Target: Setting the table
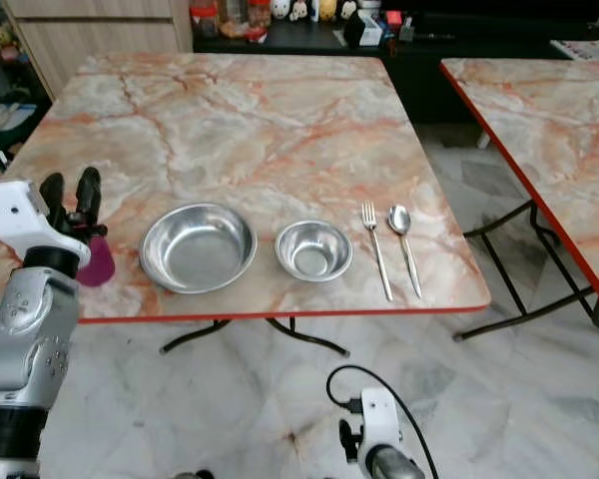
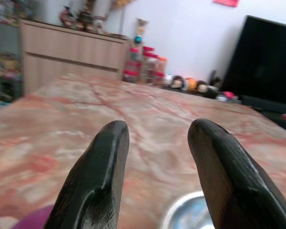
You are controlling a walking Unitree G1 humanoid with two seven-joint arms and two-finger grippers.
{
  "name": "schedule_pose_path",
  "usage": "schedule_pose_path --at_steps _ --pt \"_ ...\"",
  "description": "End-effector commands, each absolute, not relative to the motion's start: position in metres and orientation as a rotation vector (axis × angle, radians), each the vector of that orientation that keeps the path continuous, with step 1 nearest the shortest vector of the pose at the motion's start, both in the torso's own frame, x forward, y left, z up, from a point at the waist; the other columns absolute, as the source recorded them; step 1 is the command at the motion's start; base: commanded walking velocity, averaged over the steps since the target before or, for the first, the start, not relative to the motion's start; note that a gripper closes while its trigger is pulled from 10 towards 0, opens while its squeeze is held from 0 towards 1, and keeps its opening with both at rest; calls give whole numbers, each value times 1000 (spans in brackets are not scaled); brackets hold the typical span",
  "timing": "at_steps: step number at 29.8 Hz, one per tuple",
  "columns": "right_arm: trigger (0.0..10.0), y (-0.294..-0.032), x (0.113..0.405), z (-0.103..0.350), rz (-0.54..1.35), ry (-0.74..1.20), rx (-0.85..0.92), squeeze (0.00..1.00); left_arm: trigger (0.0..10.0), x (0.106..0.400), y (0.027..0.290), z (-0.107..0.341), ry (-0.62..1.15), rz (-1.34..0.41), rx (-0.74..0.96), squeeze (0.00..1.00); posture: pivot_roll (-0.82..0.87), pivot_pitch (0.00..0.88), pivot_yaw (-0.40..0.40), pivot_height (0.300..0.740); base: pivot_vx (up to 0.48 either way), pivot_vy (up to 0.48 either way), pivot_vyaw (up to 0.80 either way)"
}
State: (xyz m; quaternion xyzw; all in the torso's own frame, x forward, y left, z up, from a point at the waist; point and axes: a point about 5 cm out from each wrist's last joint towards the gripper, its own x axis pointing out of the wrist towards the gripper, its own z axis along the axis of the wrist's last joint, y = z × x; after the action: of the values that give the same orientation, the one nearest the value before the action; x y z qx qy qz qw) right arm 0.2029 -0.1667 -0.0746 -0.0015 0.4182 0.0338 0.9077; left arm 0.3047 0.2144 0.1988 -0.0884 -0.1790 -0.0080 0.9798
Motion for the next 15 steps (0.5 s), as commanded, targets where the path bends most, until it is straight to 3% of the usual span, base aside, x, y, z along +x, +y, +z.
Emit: schedule_pose_path --at_steps 1,2,3,4,12,13,14,15 --pt "10000 -169 197 -78 67 885 -6 0 10000 297 213 209 -385 -85 -199 0 149 154 -49 740 0 0 0" --pt "10000 -169 196 -78 72 887 -9 0 10000 295 213 210 -381 -91 -194 0 149 153 -50 740 0 0 0" --pt "10000 -169 196 -78 77 888 -12 0 10000 294 213 209 -372 -100 -195 718 150 155 -47 740 0 0 0" --pt "10000 -168 196 -78 81 888 -13 0 10000 292 213 208 -358 -114 -201 1000 153 153 -49 740 0 0 0" --pt "10000 -163 201 -76 106 878 -18 0 10000 279 198 194 -267 -260 -247 1000 159 143 -48 740 0 0 0" --pt "10000 -163 201 -76 106 878 -18 0 10000 277 195 191 -245 -300 -231 784 160 140 -47 740 0 0 0" --pt "10000 -163 201 -76 109 878 -20 0 10000 274 191 186 -212 -341 -207 0 160 140 -47 740 0 0 0" --pt "10000 -163 201 -76 109 878 -20 0 10000 274 191 186 -212 -341 -207 0 160 140 -47 740 0 0 0"
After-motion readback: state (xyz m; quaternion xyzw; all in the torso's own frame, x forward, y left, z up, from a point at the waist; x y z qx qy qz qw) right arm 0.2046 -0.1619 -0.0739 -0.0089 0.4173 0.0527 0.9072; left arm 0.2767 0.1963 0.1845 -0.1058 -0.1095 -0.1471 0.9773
